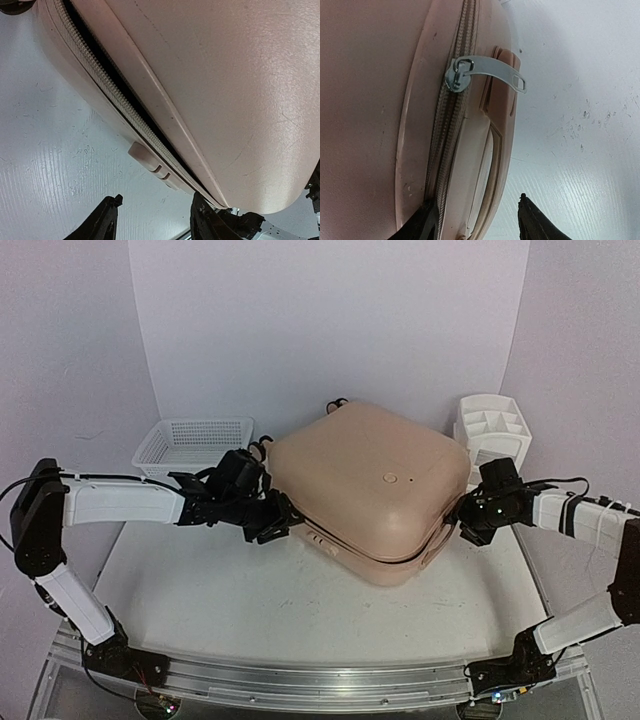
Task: Open, take out, and arrange the luggage
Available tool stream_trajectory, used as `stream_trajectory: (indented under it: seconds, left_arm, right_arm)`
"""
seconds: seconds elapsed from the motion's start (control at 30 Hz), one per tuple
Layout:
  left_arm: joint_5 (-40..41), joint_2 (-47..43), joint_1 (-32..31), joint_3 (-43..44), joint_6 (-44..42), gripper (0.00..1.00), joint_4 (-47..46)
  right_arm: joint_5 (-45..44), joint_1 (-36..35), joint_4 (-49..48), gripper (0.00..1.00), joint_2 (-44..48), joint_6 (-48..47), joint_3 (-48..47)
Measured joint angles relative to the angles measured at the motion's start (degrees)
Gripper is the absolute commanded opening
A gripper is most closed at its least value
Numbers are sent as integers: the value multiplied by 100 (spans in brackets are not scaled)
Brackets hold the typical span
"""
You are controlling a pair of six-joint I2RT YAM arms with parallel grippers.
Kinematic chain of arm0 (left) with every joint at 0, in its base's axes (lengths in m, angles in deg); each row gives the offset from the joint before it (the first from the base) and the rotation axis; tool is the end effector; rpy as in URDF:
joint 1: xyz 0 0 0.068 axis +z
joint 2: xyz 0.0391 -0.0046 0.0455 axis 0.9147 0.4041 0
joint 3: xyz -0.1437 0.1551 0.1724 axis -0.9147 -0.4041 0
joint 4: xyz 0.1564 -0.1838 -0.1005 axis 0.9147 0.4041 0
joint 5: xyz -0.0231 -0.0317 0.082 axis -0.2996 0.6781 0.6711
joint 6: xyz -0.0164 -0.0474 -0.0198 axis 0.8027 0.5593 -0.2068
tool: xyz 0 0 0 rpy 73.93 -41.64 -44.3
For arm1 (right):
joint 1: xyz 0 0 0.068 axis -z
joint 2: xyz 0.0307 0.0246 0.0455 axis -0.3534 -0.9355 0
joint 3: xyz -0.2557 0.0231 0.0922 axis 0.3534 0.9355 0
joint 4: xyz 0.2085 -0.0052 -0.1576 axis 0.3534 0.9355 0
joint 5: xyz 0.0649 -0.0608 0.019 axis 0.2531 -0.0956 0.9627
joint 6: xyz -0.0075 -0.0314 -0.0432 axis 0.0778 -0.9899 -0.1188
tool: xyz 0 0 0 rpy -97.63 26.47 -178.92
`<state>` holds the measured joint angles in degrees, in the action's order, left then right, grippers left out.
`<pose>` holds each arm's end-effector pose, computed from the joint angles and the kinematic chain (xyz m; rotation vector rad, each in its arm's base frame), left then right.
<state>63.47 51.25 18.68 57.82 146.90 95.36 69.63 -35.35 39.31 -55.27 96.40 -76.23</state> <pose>0.2338 -0.2644 0.2325 -0.1927 2.5612 -1.0850 0.2756 0.0757 0.2313 0.5753 2.1792 0.7112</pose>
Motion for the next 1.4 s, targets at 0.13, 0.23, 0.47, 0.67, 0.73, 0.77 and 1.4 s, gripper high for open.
stream_trajectory:
  seconds: [0.13, 0.23, 0.47, 0.67, 0.73, 0.77, 1.4]
  left_arm:
    - [-33, 153, 2, 0, 236, 50, -170]
    - [-46, 293, 2, 0, 470, 47, -317]
    - [59, 514, 2, 0, 990, 43, -446]
    - [190, 645, 2, 13, 1279, 53, -555]
    - [186, 723, 2, 50, 1261, 57, -616]
    - [184, 763, 2, 103, 1266, 58, -632]
    - [184, 1088, 81, 238, 1923, 23, -1005]
  right_arm:
    - [50, 7, -24, 56, 11, 37, 15]
    - [146, 44, -39, 56, 4, 33, 15]
    - [363, 66, -50, 56, 2, 37, 26]
    - [503, 66, -155, 56, 13, 39, 92]
    - [518, 66, -192, 56, 31, 42, 129]
    - [525, 66, -214, 56, 46, 39, 146]
    - [933, -46, -315, 69, 656, -118, 273]
